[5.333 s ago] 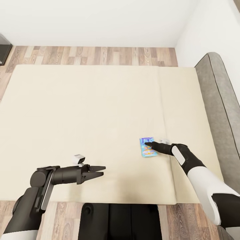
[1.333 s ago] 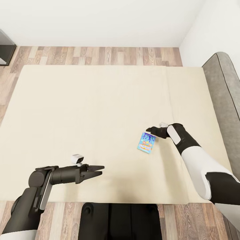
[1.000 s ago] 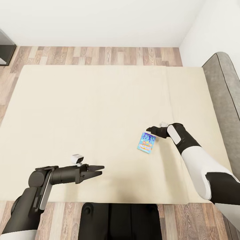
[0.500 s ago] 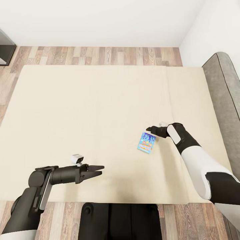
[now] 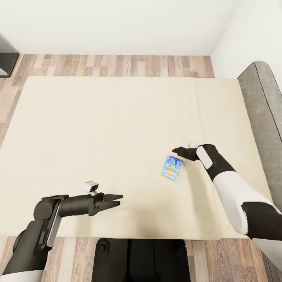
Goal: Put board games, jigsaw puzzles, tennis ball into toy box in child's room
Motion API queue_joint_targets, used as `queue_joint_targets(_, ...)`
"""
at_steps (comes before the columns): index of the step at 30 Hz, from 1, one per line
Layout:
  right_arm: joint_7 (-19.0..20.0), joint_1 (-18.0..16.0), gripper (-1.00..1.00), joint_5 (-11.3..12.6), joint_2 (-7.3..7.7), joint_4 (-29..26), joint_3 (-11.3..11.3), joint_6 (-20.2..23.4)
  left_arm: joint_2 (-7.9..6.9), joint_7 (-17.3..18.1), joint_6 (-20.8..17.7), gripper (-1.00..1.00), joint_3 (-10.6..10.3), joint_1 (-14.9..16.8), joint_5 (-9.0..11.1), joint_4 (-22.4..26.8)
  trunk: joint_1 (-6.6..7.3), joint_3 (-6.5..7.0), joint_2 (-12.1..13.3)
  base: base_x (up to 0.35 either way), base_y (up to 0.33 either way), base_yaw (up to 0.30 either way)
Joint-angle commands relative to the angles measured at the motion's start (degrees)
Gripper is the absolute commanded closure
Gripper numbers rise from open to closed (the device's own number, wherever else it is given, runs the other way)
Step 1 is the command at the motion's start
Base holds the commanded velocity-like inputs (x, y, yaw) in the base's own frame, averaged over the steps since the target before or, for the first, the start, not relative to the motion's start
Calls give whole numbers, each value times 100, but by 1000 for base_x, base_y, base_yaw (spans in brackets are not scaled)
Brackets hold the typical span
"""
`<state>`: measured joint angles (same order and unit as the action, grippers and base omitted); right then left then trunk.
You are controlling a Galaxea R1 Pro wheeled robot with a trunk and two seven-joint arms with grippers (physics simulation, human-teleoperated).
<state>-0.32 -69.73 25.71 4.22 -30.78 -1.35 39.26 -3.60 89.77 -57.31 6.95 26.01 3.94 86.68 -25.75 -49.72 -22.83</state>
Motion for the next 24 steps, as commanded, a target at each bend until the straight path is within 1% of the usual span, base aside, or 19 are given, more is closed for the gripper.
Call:
queue_joint_targets(1, -3, -2, -100, 13, 5, -6, -14, 22, -1, 23, -61, -100, -2, 1, -3, 5, -3, -6, -9, 0, 0, 0)
queue_joint_targets(7, -2, -5, -100, 13, 6, -7, -14, 13, -1, 23, -65, -100, -1, 1, 11, 20, -3, -6, -9, 0, 0, 0)
queue_joint_targets(10, -3, -5, -100, 13, 6, -5, -14, -1, -1, 23, -68, -100, -14, -9, 71, 42, -3, -6, -9, 0, 0, 0)
queue_joint_targets(14, -3, -5, -100, 13, 8, -2, -14, -79, -8, 23, -69, -100, -30, -14, 252, 54, -3, -6, -9, 0, 0, 0)
queue_joint_targets(15, -3, -5, -100, 13, 8, -1, -14, -100, -13, 23, -71, -100, -20, -15, 348, 56, -3, -6, -9, 0, 0, 0)
queue_joint_targets(17, -3, -5, -100, 13, 8, 0, -14, -114, -36, 23, -73, -100, -13, -16, 445, 57, -3, -6, -9, 0, 0, 0)
queue_joint_targets(18, -3, -5, -100, 13, 8, 1, -14, -123, -88, 23, -75, -100, -12, -16, 541, 58, -3, -6, -9, 0, 0, 0)
queue_joint_targets(21, -3, -4, -100, 13, 8, 1, -14, -130, -191, 23, -77, -100, -22, -17, 676, 59, -3, -6, -9, 0, 0, 0)
queue_joint_targets(22, -3, -4, -100, 13, 8, 1, -14, -136, -249, 23, -77, -100, -28, -20, 763, 59, -3, -6, -9, 0, 0, 0)
queue_joint_targets(23, -3, -5, -100, 13, 8, 2, -12, -139, -275, 23, -77, -100, -28, -21, 809, 59, -3, -6, -9, 0, 0, 0)
queue_joint_targets(24, -3, -2, -100, 13, 8, 2, -13, -142, -320, 23, -78, -100, -21, -23, 907, 59, -3, -6, -9, 0, 0, 0)
